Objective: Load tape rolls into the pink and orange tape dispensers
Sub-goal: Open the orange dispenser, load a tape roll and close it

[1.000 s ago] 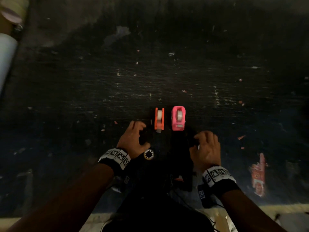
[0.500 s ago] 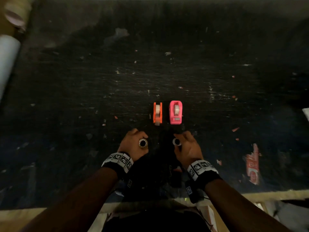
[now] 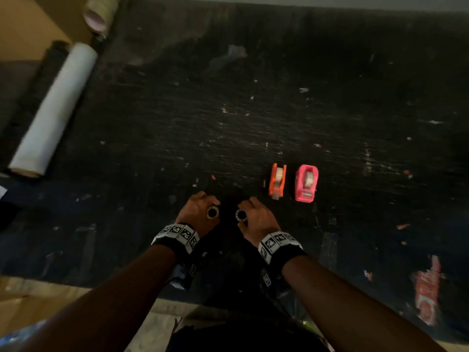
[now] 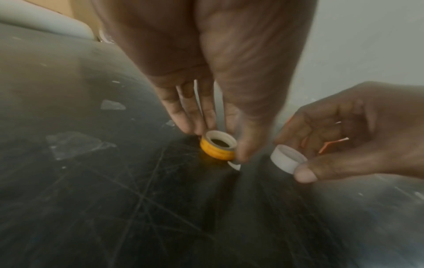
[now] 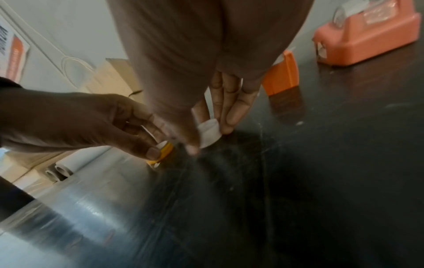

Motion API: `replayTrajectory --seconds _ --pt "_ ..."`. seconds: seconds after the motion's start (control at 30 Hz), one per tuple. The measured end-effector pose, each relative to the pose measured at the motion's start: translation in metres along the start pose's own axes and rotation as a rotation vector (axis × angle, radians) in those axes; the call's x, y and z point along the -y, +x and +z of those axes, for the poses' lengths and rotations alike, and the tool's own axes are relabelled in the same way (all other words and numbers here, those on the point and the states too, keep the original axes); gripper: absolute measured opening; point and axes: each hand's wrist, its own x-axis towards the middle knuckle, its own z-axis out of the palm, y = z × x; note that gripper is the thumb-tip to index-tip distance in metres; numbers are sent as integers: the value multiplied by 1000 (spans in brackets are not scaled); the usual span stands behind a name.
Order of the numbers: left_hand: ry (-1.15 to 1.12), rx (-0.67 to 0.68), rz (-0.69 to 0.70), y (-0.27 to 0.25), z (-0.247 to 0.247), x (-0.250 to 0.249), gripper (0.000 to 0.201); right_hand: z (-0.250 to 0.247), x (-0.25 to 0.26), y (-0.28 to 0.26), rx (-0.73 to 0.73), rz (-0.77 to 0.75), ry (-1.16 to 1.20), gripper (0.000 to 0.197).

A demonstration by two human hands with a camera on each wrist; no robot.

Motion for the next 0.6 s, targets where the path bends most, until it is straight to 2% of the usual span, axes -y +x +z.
replayTrajectory --seconds 0.07,0.17,0.27,0.33,0.47,0.6 --pt "-7 -46 43 -1 1 -4 58 -11 -5 -7 -26 -22 15 57" --pt "-21 -119 157 7 1 -24 76 -37 -19 -20 -241 -74 54 49" --pt "-38 -51 211 25 0 -56 89 -67 -45 -31 -415 -20 43 42" --pt "-15 15 255 39 2 -77 95 -87 -65 -35 -457 103 -7 51" --pt "71 88 344 66 15 -112 111 -117 -101 -32 -386 263 -153 78" --pt "182 148 357 89 23 -135 118 -128 -127 -17 -129 272 -202 124"
